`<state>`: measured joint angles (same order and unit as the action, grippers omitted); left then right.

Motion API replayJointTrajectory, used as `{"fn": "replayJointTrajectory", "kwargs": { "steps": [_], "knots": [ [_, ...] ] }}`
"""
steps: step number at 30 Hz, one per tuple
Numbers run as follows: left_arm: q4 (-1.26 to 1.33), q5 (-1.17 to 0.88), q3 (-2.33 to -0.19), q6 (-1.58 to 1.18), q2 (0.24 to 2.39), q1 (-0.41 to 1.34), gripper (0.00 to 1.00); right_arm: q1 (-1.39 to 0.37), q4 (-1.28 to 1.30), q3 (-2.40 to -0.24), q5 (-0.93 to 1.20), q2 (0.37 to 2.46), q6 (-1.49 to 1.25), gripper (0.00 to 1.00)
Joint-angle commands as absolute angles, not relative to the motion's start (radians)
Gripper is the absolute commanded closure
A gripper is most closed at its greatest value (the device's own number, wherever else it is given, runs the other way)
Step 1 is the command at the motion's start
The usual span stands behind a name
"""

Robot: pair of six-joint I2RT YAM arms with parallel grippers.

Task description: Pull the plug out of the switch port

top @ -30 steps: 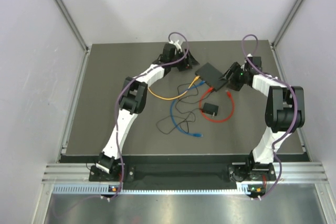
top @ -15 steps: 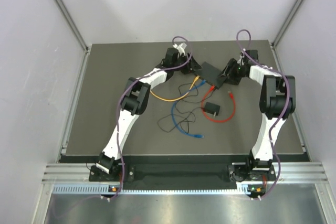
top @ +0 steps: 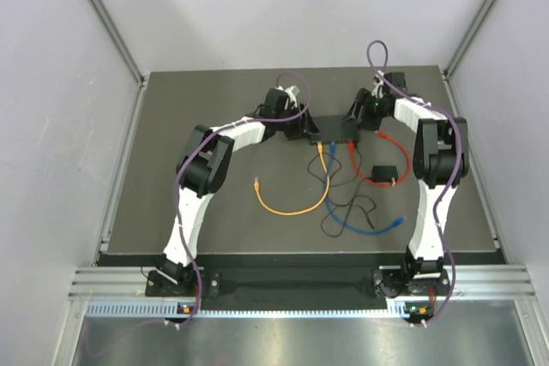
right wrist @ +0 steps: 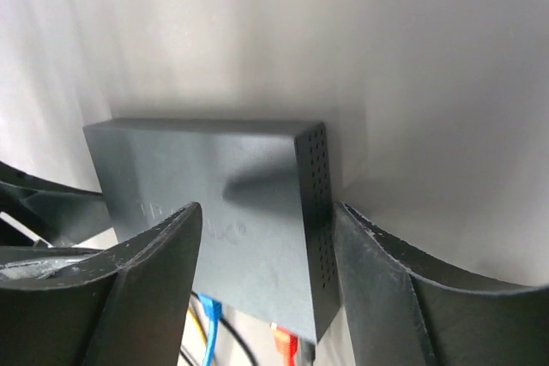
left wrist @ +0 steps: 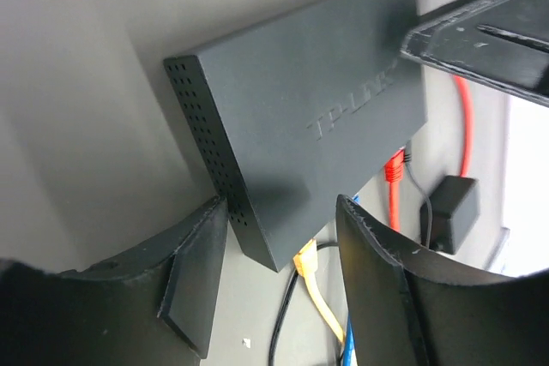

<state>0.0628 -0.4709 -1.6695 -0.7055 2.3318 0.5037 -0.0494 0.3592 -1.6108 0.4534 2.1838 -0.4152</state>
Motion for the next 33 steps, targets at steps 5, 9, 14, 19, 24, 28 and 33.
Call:
{"fn": "replayJointTrajectory", "kwargs": {
  "steps": [5, 9, 14, 19, 24, 28, 33],
  "knots": [
    [-0.146, -0.370, -1.789, -0.597, 2.226, 0.545, 0.41, -0.040, 0.443, -1.493, 0.436, 1.959, -0.373, 0.36],
    [-0.135, -0.370, -1.816, -0.603, 2.203, 0.563, 0.41, -0.035, 0.449, -1.393, 0.431, 1.867, -0.348, 0.38],
    [-0.130, -0.442, -1.910, -0.638, 2.253, 0.587, 0.41, -0.012, 0.477, -1.344, 0.439, 1.816, -0.313, 0.43],
    [-0.123, -0.526, -2.011, -0.689, 2.362, 0.629, 0.44, -0.008, 0.413, -1.272, 0.482, 1.819, -0.325, 0.58],
    [-0.054, -0.574, -2.077, -0.715, 2.447, 0.643, 0.43, 0.029, 0.361, -1.250, 0.526, 1.841, -0.342, 0.57],
    [-0.064, -0.594, -2.172, -0.729, 2.517, 0.641, 0.41, 0.051, 0.324, -1.224, 0.495, 1.839, -0.362, 0.54],
    [-0.071, -0.607, -2.171, -0.767, 2.554, 0.641, 0.43, 0.057, 0.307, -1.216, 0.554, 1.896, -0.379, 0.57]
  ]
}}
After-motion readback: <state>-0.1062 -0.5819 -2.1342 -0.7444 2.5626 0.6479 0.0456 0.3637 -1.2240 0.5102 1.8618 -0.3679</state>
